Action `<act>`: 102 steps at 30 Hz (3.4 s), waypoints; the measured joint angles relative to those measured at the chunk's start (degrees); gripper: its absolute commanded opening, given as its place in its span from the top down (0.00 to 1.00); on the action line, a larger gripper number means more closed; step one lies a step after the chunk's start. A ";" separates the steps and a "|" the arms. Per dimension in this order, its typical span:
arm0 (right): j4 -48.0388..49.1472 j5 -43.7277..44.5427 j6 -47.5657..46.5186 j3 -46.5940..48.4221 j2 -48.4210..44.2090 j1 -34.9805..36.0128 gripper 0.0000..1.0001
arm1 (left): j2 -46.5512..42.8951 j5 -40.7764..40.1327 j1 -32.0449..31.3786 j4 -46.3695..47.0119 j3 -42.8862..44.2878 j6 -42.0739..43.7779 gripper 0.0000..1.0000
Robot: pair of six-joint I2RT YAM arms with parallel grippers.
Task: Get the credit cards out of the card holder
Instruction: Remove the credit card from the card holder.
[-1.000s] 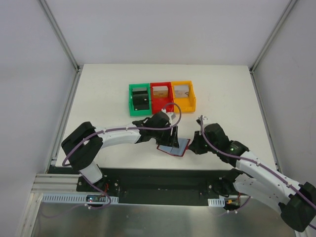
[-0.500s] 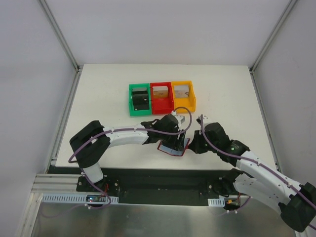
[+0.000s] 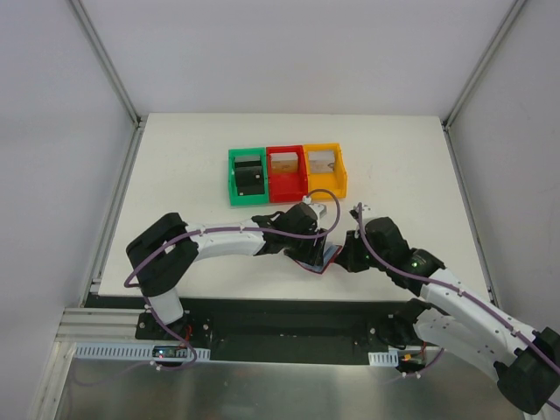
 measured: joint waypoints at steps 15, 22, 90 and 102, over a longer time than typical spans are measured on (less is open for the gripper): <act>-0.07 -0.31 -0.17 0.00 -0.87 -0.13 1.00 | -1.66 -4.39 0.02 -0.39 0.00 0.00 0.39; -0.07 -0.37 -0.17 -0.02 -1.53 -0.13 0.99 | -3.41 -5.79 0.02 -1.27 0.00 0.09 0.38; -1.40 -2.32 -4.28 -2.27 -2.47 -3.78 0.99 | -1.20 -9.35 6.14 -3.19 0.09 1.90 0.44; -1.38 -3.04 -4.72 -2.27 -2.71 -3.78 0.99 | -7.08 -4.20 7.13 -2.27 3.41 6.25 0.44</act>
